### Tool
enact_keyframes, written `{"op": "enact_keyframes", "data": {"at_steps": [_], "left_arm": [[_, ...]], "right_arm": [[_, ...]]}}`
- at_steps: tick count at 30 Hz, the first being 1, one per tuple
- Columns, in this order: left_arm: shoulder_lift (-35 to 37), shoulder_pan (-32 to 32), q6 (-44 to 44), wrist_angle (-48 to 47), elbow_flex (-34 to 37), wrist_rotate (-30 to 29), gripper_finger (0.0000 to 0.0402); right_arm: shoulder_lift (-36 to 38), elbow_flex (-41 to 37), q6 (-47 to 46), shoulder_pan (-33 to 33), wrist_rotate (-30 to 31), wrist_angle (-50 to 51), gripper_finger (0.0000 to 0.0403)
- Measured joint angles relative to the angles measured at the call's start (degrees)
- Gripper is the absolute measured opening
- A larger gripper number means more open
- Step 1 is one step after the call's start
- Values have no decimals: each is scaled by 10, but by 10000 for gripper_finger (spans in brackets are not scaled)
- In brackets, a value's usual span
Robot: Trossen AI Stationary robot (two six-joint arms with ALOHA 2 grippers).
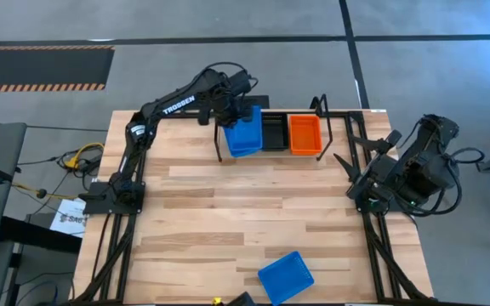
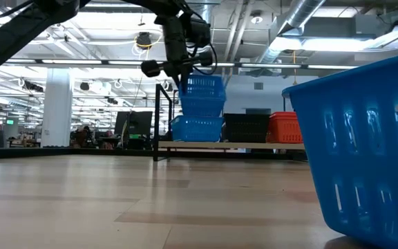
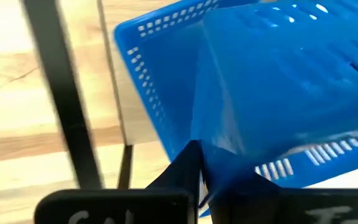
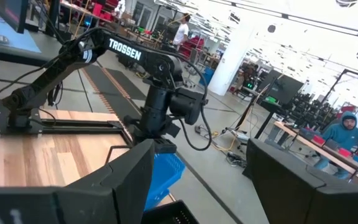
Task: Stack baskets on shelf by color
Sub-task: Stack the top blue bin on top of the blue bin on the shelf
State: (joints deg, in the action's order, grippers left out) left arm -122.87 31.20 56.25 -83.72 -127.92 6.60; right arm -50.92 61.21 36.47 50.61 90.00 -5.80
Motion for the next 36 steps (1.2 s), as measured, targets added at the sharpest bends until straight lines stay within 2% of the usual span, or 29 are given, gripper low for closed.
{"op": "enact_keyframes", "data": {"at_steps": [9,22,28,36], "left_arm": [[0,0,19,-48,0,-6,0],[0,-1,39,11,0,-24,0],[-1,-3,40,11,30,-21,0],[-2,-4,30,39,85,13,0]], "right_arm": [[0,0,0,0,0,11,276],[0,0,0,0,0,24,276],[0,0,0,0,0,26,276],[0,0,0,0,0,29,276]]}}
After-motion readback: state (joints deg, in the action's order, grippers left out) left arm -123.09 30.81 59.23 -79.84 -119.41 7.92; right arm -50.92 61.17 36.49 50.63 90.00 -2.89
